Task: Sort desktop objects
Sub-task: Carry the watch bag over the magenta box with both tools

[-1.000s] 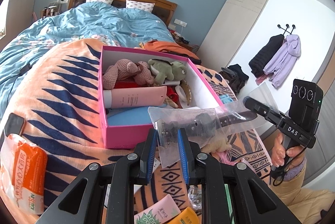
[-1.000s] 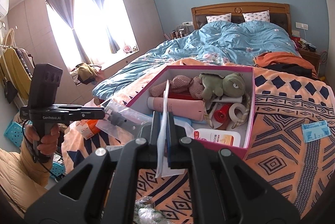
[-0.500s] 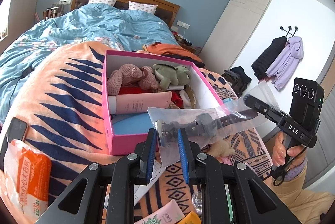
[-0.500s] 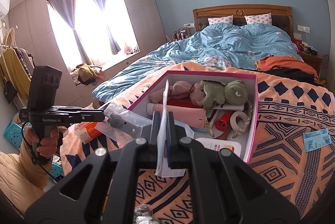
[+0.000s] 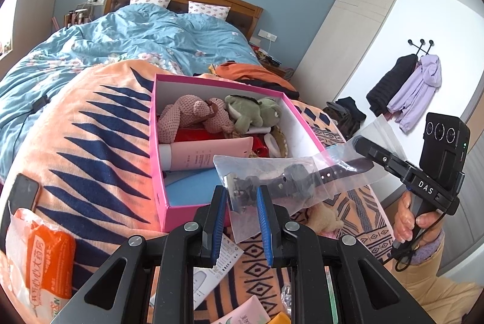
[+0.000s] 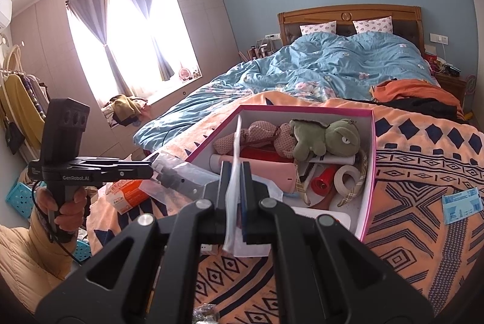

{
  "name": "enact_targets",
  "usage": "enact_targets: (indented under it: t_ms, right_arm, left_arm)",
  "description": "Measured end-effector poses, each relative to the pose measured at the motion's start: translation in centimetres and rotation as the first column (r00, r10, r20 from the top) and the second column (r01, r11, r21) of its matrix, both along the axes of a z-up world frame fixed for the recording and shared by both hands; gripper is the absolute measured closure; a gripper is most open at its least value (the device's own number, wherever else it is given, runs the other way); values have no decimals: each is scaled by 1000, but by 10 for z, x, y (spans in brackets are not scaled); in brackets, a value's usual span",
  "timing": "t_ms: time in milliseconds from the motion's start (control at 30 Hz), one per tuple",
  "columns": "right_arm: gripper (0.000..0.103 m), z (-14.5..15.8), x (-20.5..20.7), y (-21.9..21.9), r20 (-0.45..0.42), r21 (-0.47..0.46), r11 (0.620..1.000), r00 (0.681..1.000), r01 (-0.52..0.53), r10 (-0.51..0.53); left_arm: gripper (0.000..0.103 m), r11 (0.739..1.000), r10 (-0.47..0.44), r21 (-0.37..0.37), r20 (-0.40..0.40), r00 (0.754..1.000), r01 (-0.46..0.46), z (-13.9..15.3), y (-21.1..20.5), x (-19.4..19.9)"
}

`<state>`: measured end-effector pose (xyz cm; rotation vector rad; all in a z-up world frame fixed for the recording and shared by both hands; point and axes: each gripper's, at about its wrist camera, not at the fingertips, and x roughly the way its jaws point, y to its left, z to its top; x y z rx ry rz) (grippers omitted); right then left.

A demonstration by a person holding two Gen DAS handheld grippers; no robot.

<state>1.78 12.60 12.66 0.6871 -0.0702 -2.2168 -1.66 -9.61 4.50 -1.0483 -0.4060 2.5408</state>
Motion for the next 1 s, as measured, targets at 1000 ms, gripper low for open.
enact_targets:
  t_ms: [1000]
  right_arm:
    - [97, 1, -26, -11, 18, -20, 1000, 1000, 9, -9]
  left_arm:
    - [84, 1000, 24, 0, -4, 1000, -24, 2, 0, -14]
